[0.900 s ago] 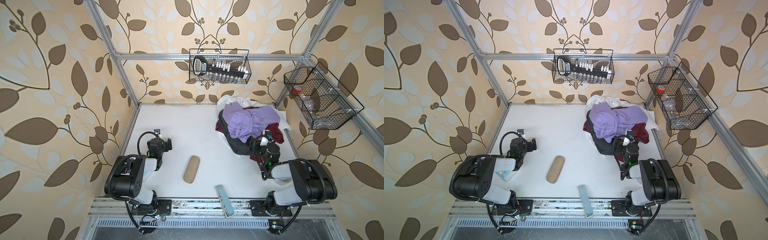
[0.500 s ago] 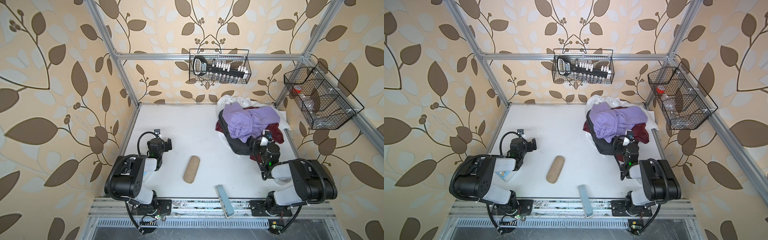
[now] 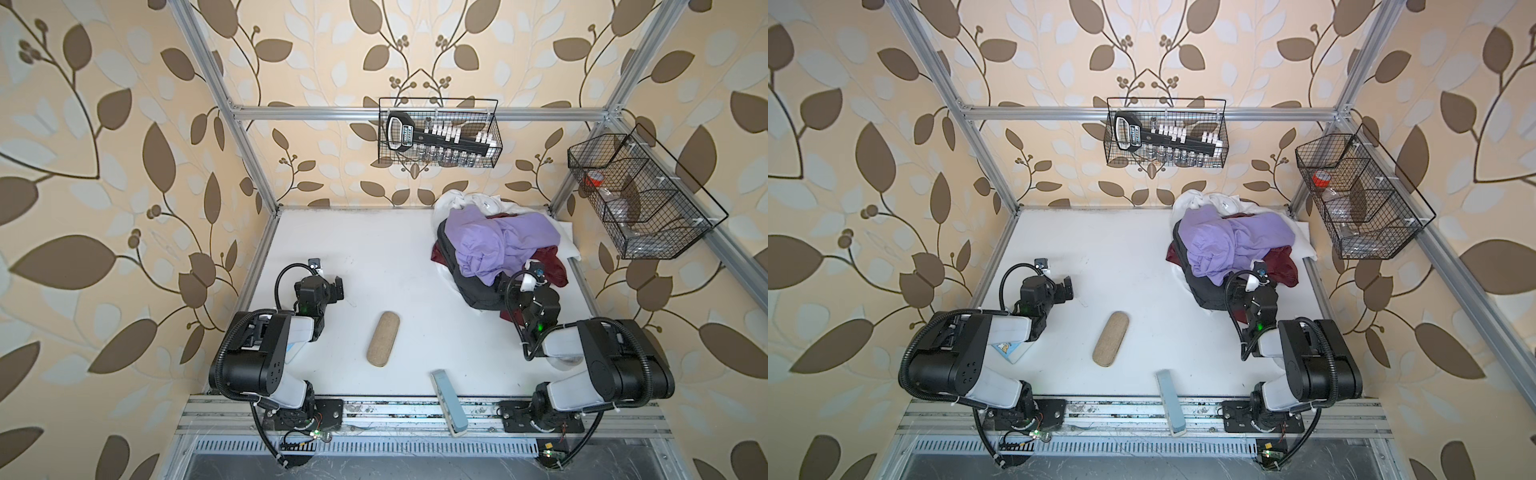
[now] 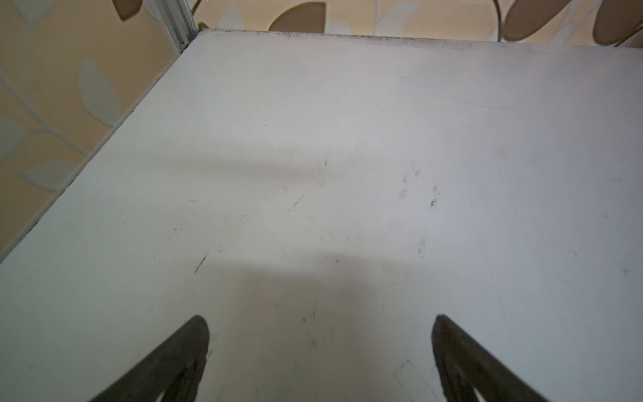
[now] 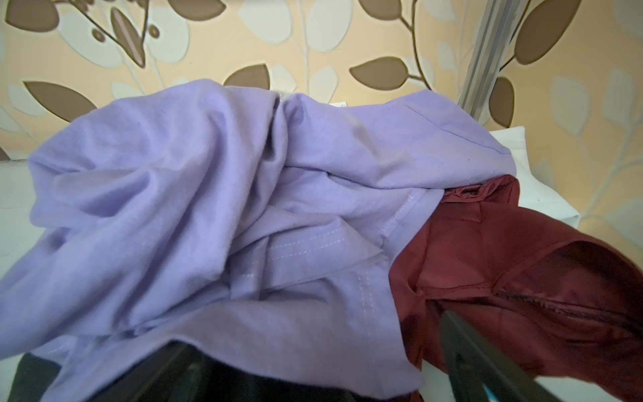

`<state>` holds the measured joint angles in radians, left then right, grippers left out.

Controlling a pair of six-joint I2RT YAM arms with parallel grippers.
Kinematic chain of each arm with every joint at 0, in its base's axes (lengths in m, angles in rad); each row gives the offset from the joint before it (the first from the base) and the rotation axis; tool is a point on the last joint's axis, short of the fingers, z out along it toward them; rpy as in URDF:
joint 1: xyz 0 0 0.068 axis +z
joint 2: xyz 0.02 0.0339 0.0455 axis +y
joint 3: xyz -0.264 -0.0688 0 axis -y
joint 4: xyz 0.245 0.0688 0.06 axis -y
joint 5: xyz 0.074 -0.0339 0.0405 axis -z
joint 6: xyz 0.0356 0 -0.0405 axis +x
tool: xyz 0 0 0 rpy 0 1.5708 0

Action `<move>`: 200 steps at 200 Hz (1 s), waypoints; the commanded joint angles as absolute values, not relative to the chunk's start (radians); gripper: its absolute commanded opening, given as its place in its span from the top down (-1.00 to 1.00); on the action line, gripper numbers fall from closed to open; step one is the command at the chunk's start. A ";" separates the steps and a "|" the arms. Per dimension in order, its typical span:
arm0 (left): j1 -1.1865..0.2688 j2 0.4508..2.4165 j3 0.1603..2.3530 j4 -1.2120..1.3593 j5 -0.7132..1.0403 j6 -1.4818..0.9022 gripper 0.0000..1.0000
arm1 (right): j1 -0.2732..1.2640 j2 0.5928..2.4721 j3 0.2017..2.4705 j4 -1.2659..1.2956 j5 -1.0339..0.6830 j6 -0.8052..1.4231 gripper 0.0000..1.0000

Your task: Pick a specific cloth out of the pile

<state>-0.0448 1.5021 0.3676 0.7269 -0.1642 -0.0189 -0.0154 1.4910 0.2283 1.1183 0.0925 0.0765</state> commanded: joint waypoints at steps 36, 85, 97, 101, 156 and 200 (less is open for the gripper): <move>-0.041 1.500 0.387 0.741 -0.161 -0.028 -0.98 | -0.019 1.497 0.232 1.133 0.079 0.064 -0.99; -0.043 1.418 0.428 0.614 -0.154 -0.021 -0.98 | 0.005 1.406 0.245 1.044 0.135 0.060 -1.00; -0.043 1.382 0.441 0.555 -0.161 -0.031 -0.98 | 0.005 1.362 0.252 0.984 0.150 0.063 -0.99; -0.042 1.371 0.444 0.540 -0.158 -0.031 -0.98 | 0.005 1.347 0.257 0.960 0.154 0.066 -0.99; -0.043 1.209 0.488 0.337 -0.030 -0.031 -0.98 | 0.004 1.208 0.378 0.554 0.158 0.108 -0.99; -0.043 1.040 0.556 0.096 0.311 -0.059 -0.98 | 0.005 1.078 0.517 0.224 0.107 0.167 -0.99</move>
